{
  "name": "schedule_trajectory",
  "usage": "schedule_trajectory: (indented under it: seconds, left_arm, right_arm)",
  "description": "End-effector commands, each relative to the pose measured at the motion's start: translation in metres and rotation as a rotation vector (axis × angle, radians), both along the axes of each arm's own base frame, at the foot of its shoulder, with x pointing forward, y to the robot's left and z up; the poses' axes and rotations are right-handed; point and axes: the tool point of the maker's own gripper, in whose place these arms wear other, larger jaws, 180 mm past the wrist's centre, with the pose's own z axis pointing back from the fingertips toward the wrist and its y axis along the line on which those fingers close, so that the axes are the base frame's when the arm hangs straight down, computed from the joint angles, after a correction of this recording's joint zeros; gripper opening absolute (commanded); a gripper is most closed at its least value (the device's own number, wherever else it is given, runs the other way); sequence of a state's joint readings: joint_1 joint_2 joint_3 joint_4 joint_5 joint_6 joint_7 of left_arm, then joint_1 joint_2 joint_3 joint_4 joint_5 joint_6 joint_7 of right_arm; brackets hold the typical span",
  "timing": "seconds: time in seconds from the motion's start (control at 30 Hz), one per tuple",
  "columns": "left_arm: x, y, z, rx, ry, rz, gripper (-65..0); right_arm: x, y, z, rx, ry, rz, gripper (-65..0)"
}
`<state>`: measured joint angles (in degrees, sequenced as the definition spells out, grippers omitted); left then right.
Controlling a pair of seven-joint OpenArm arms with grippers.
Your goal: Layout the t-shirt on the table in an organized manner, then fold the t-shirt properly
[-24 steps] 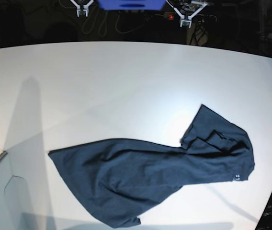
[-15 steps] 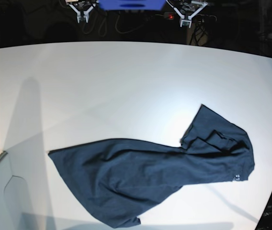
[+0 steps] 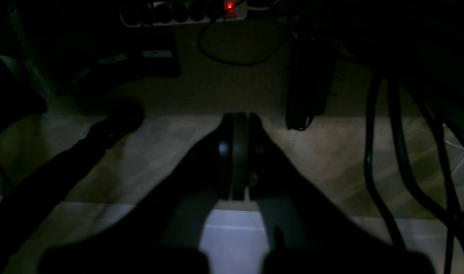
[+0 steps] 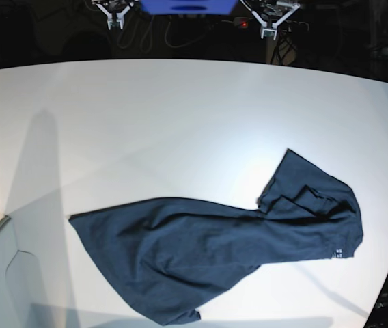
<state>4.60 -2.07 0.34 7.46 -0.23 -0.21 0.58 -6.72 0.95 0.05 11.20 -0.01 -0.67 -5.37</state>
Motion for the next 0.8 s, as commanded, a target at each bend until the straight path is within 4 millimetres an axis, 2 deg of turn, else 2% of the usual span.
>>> schedule_trajectory:
  seconds: [0.0, 0.4, 0.77]
  left_arm:
    - [-0.003, 0.001, 0.0, 0.001, 0.002, -0.005, -64.9]
    - [-0.002, 0.0, 0.0, 0.001, -0.002, -0.005, -64.9]
    - [-0.023, 0.0, 0.001, 0.0, 0.028, -0.003, -64.9]
  right_arm:
    - [-0.004, 0.004, 0.0, 0.016, 0.008, 0.004, -65.0]
    - [-0.008, 0.004, 0.0, 0.016, 0.014, 0.004, -65.0]
    - [-0.012, 0.004, 0.001, 0.016, 0.023, 0.004, -65.0]
